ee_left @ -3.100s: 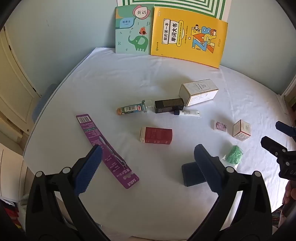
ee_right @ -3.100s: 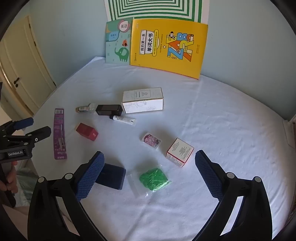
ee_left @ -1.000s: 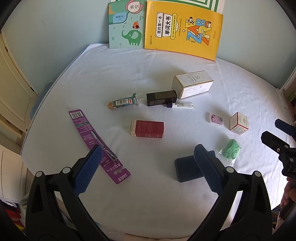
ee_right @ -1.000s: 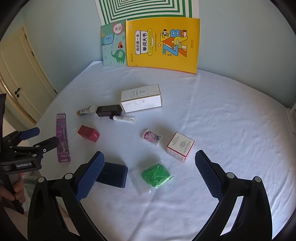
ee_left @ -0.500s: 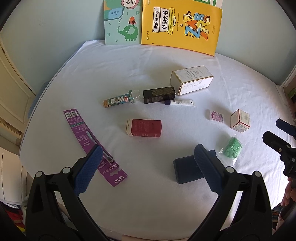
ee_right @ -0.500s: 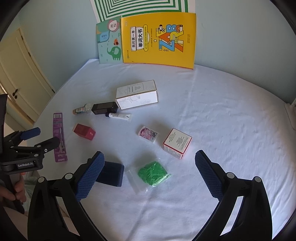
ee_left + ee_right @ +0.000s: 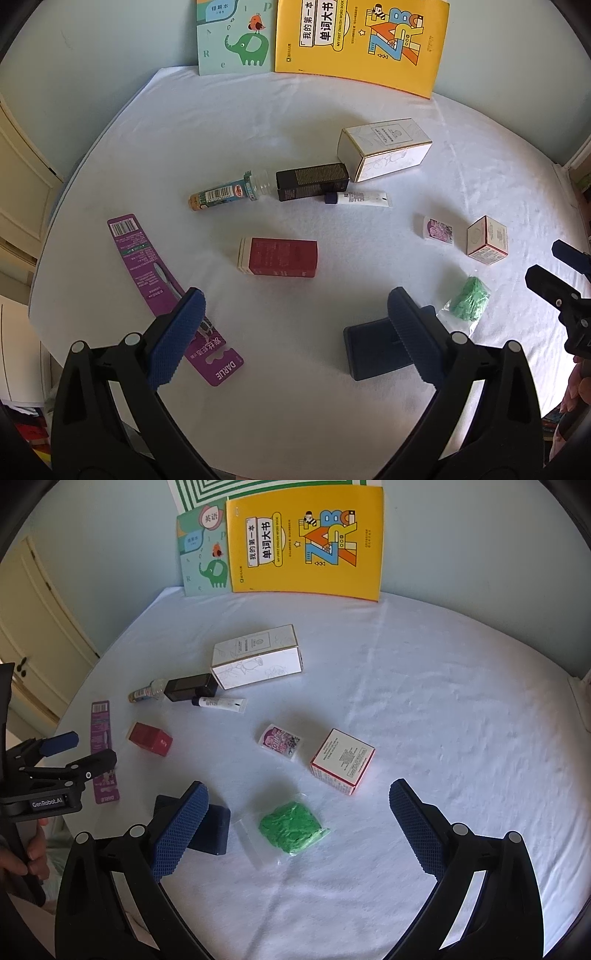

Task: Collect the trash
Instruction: 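Reach both tools toward the red box and white-red card box, then grasp the red box with left tool while right tool grasps the white-red card box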

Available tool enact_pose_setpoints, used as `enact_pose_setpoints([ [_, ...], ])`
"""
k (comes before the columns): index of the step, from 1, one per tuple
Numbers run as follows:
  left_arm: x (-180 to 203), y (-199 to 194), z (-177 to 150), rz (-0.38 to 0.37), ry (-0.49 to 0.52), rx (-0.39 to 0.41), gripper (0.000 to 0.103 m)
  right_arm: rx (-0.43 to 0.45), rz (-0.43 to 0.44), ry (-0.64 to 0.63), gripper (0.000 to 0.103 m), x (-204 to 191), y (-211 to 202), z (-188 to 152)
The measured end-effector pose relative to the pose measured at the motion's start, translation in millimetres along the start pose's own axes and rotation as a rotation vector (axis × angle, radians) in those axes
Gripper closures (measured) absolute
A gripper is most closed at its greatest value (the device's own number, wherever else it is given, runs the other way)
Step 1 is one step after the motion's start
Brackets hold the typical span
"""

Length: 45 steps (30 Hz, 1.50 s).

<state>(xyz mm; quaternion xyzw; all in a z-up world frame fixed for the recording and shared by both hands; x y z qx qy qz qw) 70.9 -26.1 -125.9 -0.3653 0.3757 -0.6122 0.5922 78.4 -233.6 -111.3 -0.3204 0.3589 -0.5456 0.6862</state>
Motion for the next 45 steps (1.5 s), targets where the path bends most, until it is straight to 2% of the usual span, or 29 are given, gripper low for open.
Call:
enact_pose_setpoints([
  [21, -19.4, 64.3, 8.8, 0.038, 0.008, -0.109, 0.006, -0.106, -0.045, 0.039, 0.006, 30.3, 53.8, 3.4],
  [31, -28.2, 87.4, 11.7, 0.039, 0.013, -0.152, 0.007, -0.165, -0.069, 0.039, 0.007, 31.9, 83.2, 0.1],
  [34, -27.1, 91.7, 9.3, 0.031, 0.017, -0.155, 0.009, -0.173, -0.077, 0.044, 0.007, 33.7, 88.0, -0.7],
  [36, -24.5, 95.1, 7.7, 0.011, 0.018, -0.165, 0.02, -0.178, -0.078, 0.051, 0.008, 34.6, 90.4, -0.5],
  [37, -25.3, 98.7, 8.9, 0.003, 0.019, -0.171, 0.027, -0.181, -0.08, 0.052, 0.011, 35.1, 91.6, -0.4],
  [38, -25.1, 100.8, 7.7, -0.002, 0.019, -0.177, 0.03, -0.19, -0.081, 0.054, 0.028, 35.8, 93.5, -1.1],
  [39, -23.0, 101.7, 4.9, -0.008, 0.018, -0.179, 0.034, -0.202, -0.075, 0.061, 0.037, 35.5, 96.6, -1.7],
  [43, -19.8, 101.5, 3.6, -0.029, 0.014, -0.173, 0.035, -0.213, -0.069, 0.08, 0.039, 35.5, 99.4, -3.3],
  [44, -20.1, 100.6, 3.2, -0.033, 0.012, -0.17, 0.035, -0.211, -0.064, 0.082, 0.045, 35.1, 98.8, -2.8],
  [45, -19.8, 99.5, 2.8, -0.036, 0.009, -0.167, 0.035, -0.209, -0.062, 0.084, 0.046, 34.8, 97.9, -2.7],
])
Point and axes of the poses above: each gripper's, at about its wrist camera, not at the fingertips, and y roughly the way its jaws point, x to its right, z to its top, the point moved 9 cm from there along y, roughly the way its jaws point, and after that the axes turned 3 degrees about x, right-handed, at the moved point
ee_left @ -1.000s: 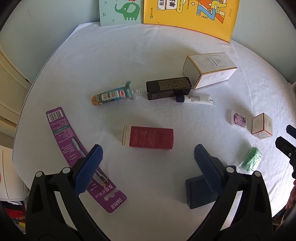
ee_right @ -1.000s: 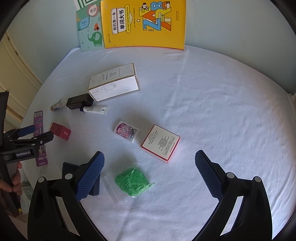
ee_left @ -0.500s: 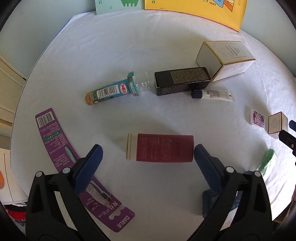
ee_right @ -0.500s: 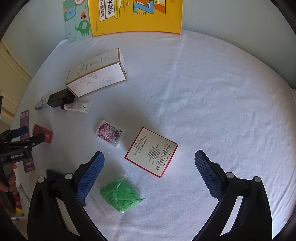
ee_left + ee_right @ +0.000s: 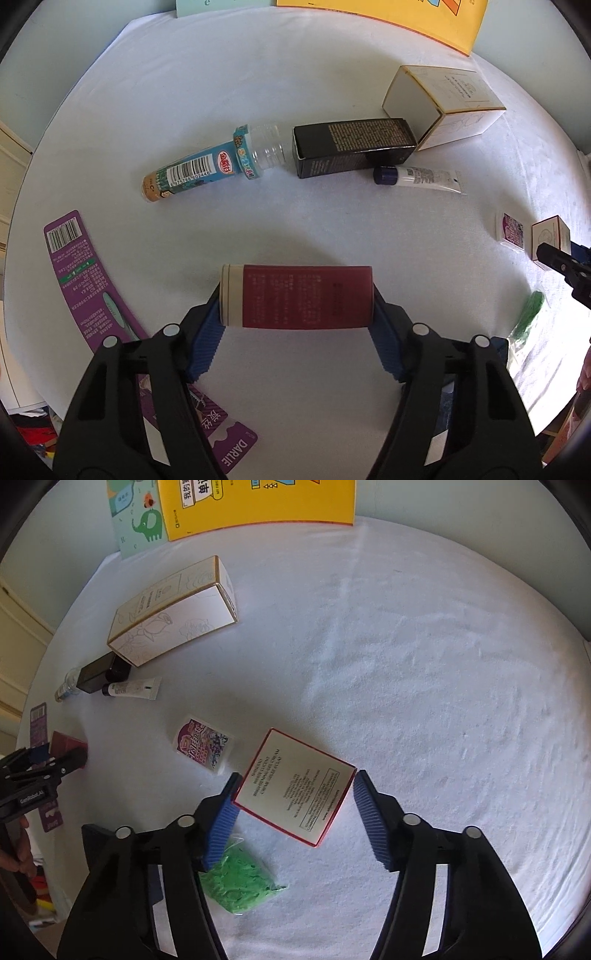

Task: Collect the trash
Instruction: 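Grasp the red box with left tool while right tool grasps the white-red card box, then carry both held boxes over to the teal wastebasket on the floor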

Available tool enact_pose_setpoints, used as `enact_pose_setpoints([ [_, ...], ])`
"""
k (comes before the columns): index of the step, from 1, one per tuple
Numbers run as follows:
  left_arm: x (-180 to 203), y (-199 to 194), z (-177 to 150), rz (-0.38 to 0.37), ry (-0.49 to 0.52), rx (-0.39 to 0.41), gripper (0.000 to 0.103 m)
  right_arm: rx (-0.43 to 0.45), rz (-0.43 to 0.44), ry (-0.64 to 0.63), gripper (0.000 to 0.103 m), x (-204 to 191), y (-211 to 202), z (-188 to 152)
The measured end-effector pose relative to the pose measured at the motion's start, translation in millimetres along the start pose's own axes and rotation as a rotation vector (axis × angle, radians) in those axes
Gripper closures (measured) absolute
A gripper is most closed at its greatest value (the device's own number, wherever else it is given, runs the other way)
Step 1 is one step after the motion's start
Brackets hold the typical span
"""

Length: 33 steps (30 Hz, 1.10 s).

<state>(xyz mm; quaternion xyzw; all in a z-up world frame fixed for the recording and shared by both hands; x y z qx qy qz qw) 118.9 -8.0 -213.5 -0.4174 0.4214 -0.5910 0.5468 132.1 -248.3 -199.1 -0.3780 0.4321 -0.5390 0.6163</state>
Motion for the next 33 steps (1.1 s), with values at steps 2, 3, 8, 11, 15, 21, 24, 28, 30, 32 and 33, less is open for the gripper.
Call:
enact_pose_setpoints([
  [2, 1.2, -1.8, -0.8, -0.01, -0.006, 0.003, 0.035, 0.004, 0.004, 0.003, 0.048, 0.4, -1.2, 0.6],
  [3, 0.6, -3.3, -2.8, -0.012, -0.007, 0.004, 0.035, 0.007, 0.008, 0.003, 0.05, 0.1, -2.2, 1.0],
  [8, 2.3, -14.2, -10.3, -0.008, 0.004, 0.033, 0.035, 0.033, 0.016, -0.005, 0.052, 3.9, -13.8, -1.3],
  [11, -0.8, -23.5, -3.8, -0.004, 0.008, 0.049, 0.035, 0.054, 0.025, -0.014, 0.053, 2.3, -20.9, 0.3],
  [15, 0.1, -34.9, -3.7, -0.008, 0.002, 0.073, 0.036, 0.083, 0.036, -0.025, 0.053, -0.2, -33.5, -1.1],
  [21, -5.8, -62.7, -20.4, -0.004, -0.005, 0.112, 0.036, 0.132, 0.067, -0.057, 0.053, -10.4, -58.9, -3.4],
  [24, -9.1, -74.9, -30.8, 0.003, -0.023, 0.13, 0.036, 0.15, 0.083, -0.086, 0.053, -18.7, -69.9, -5.4],
  [28, -13.7, -85.8, -37.2, 0.023, -0.058, 0.153, 0.036, 0.164, 0.112, -0.135, 0.053, -37.3, -80.4, -7.6],
  [30, -18.7, -91.9, -44.8, 0.036, -0.082, 0.163, 0.036, 0.169, 0.127, -0.168, 0.053, -48.0, -84.9, -10.3],
  [32, -23.4, -96.2, -52.2, 0.047, -0.109, 0.171, 0.036, 0.175, 0.146, -0.203, 0.053, -60.9, -89.0, -13.5],
  [33, -27.5, -99.2, -58.1, 0.053, -0.123, 0.174, 0.036, 0.177, 0.157, -0.224, 0.053, -68.2, -91.0, -15.3],
])
Point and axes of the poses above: each gripper's, at about its wrist camera, not at the fingertips, and y roughly the way its jaws point, x to its right, z to its top, the point moved 9 cm from there along y, roughly the way its jaws point, and after that the axes turned 3 degrees about x, right-handed, at the moved point
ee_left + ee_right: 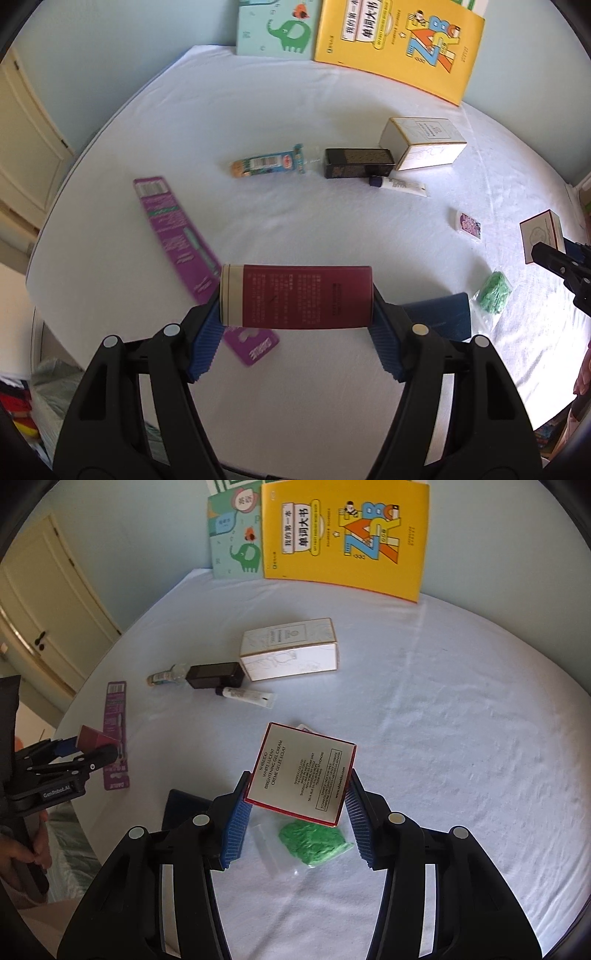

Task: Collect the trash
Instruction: 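Carry both held boxes over to the teal wastebasket on the floor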

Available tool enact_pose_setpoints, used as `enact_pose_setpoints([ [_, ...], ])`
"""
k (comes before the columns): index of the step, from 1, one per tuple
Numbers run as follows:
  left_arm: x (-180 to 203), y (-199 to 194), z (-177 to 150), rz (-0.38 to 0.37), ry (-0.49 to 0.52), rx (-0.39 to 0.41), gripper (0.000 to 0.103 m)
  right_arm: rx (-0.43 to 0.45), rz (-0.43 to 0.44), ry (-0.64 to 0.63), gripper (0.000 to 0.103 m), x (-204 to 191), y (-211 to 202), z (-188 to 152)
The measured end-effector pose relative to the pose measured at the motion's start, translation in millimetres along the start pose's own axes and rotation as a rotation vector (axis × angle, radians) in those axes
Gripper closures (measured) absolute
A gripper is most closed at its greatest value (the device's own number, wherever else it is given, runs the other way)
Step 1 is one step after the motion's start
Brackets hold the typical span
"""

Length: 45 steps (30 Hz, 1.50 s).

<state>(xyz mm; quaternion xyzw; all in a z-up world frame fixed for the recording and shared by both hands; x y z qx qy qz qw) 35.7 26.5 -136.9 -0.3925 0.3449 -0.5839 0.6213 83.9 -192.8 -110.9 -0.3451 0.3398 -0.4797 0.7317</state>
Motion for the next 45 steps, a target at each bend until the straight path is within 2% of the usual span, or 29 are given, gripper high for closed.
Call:
enact_pose_setpoints([
  [9, -55.4, -37.3, -52.0, 0.099, -0.157, 0.022, 0.036, -0.006, 0.145, -0.202, 0.053, -83.5, -2.5, -4.9],
  [24, -164.4, -99.7, -159.2, 0.304, -0.494, 0.024, 0.036, -0.042, 0.416, -0.583, 0.053, -256.0, -14.7, -26.9],
  [45, -331.8, -135.0, -270.6, 0.456, -0.873, -0.03, 0.036, -0.167, 0.703, -0.999, 0.053, -519.2, 8.2, -75.2],
])
Point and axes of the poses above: each gripper's, at about its wrist camera, not at the fingertips, and y roughly the way its jaws point, x to its right, z to its top, the point moved 9 cm from there along y, roughly the way its jaws point, and after that the axes turned 3 degrees about x, right-handed, at the moved point
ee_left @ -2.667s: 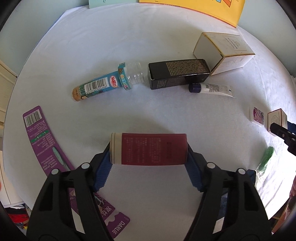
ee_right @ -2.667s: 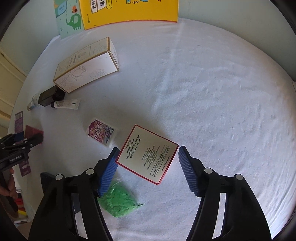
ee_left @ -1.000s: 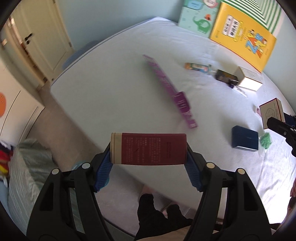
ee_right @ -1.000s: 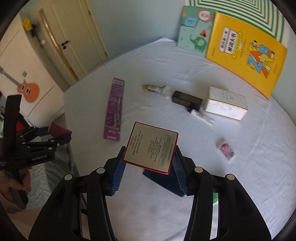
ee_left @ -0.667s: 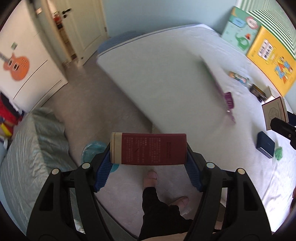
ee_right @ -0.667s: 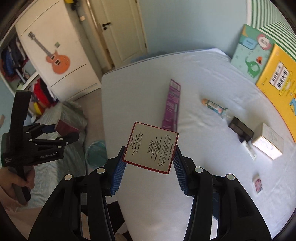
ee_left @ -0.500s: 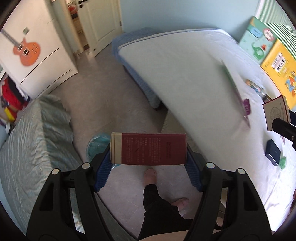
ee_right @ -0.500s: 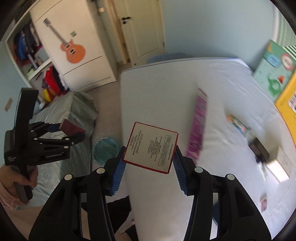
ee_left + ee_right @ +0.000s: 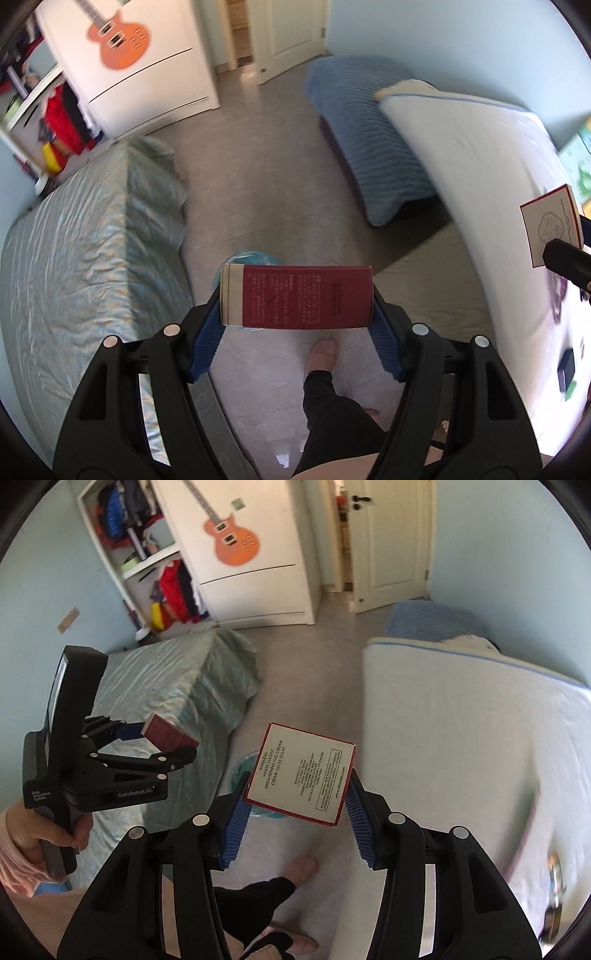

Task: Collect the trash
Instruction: 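Carry both held boxes over to the teal wastebasket on the floor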

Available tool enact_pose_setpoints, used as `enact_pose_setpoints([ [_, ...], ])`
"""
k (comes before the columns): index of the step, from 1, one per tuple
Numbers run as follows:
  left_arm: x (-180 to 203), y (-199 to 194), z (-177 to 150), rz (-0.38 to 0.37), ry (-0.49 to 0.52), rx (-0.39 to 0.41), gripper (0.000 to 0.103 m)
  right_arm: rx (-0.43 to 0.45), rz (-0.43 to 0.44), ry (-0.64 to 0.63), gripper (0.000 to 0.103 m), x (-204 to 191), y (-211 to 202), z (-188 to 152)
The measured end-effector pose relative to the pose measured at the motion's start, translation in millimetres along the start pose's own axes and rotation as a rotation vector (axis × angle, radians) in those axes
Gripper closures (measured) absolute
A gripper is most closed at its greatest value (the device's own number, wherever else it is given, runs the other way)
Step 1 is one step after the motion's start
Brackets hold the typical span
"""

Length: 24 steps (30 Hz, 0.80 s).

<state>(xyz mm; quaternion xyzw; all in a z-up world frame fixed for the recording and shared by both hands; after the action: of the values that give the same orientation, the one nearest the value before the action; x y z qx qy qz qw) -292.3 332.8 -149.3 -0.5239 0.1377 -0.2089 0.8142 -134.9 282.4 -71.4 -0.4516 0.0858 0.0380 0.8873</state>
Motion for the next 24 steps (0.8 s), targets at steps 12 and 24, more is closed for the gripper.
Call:
enact_pose_setpoints([
  [12, -86.9, 28.4, 8.5, 0.071, -0.158, -0.055, 0.036, -0.1, 0.15, -0.161, 0.053, -60.5, 70.8, 49.7],
  [24, -134.1, 47.7, 4.2, 0.089, -0.23, -0.083, 0.036, -0.195, 0.25, -0.252, 0.053, -111.4, 122.6, 68.0],
])
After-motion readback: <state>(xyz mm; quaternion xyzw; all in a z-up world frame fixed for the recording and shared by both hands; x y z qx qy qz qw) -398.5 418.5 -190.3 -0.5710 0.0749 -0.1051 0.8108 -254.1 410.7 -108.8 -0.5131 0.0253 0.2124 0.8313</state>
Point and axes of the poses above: each gripper's, at about its wrist camera, not at the fingertips, and y roughly the way its jaws point, x to its right, z to its top, the point moved 9 cm from there along y, roughly the way its jaws point, and after that the axes turned 3 degrees about x, right-handed, at the moved point
